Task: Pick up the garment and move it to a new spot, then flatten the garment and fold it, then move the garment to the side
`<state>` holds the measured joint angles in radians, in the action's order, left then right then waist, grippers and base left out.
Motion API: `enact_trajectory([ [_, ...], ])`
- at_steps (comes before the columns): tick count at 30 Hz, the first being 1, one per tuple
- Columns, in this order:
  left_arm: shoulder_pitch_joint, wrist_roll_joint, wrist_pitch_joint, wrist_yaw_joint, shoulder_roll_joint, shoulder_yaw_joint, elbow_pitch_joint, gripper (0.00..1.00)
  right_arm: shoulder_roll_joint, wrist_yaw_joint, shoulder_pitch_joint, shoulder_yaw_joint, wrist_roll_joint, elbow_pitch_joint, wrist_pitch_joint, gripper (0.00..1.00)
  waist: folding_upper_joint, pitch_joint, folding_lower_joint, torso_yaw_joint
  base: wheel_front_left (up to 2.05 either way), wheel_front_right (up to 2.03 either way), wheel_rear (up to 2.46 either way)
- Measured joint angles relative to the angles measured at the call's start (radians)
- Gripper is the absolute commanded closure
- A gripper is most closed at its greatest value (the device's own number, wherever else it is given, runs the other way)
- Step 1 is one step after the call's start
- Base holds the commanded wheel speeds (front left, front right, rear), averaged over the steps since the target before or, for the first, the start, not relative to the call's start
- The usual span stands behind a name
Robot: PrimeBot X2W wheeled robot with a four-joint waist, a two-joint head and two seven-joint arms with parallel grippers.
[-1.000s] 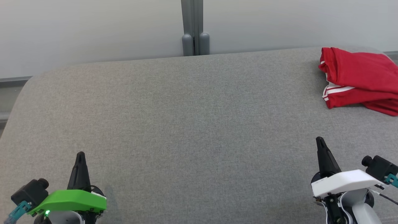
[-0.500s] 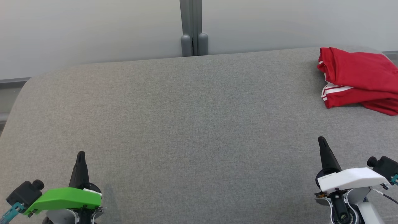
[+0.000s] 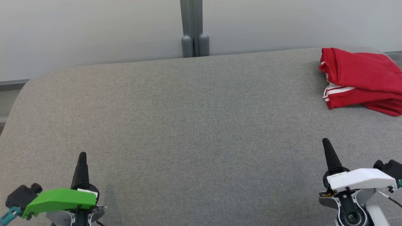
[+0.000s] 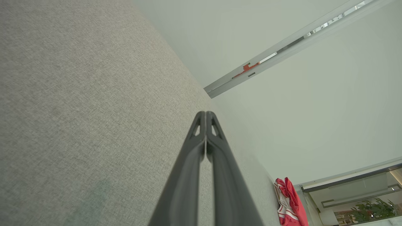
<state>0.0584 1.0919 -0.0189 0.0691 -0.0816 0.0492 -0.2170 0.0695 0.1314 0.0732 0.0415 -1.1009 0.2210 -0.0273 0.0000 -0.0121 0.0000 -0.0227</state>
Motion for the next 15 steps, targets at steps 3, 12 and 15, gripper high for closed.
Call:
enact_trajectory([
  [3, 0.003, 0.032, 0.008, 0.002, 0.002, 0.004, -0.002, 1.00, -0.001, 0.000, 0.003, 0.004, -0.028, 0.001, 0.008, 1.00, 0.0000, 0.000, 0.0000, 0.001, 0.00, 0.00, 0.00],
  [12, 0.013, 0.115, 0.028, 0.012, 0.007, 0.014, -0.007, 1.00, -0.003, 0.000, 0.008, 0.014, -0.115, 0.005, 0.029, 1.00, 0.0000, 0.002, 0.0000, 0.004, 0.00, 0.00, 0.00],
  [15, 0.014, 0.146, 0.036, 0.016, 0.008, 0.017, -0.009, 1.00, -0.004, 0.000, 0.012, 0.018, -0.141, 0.006, 0.036, 1.00, 0.0000, 0.002, 0.0000, 0.005, 0.00, 0.00, 0.00],
])
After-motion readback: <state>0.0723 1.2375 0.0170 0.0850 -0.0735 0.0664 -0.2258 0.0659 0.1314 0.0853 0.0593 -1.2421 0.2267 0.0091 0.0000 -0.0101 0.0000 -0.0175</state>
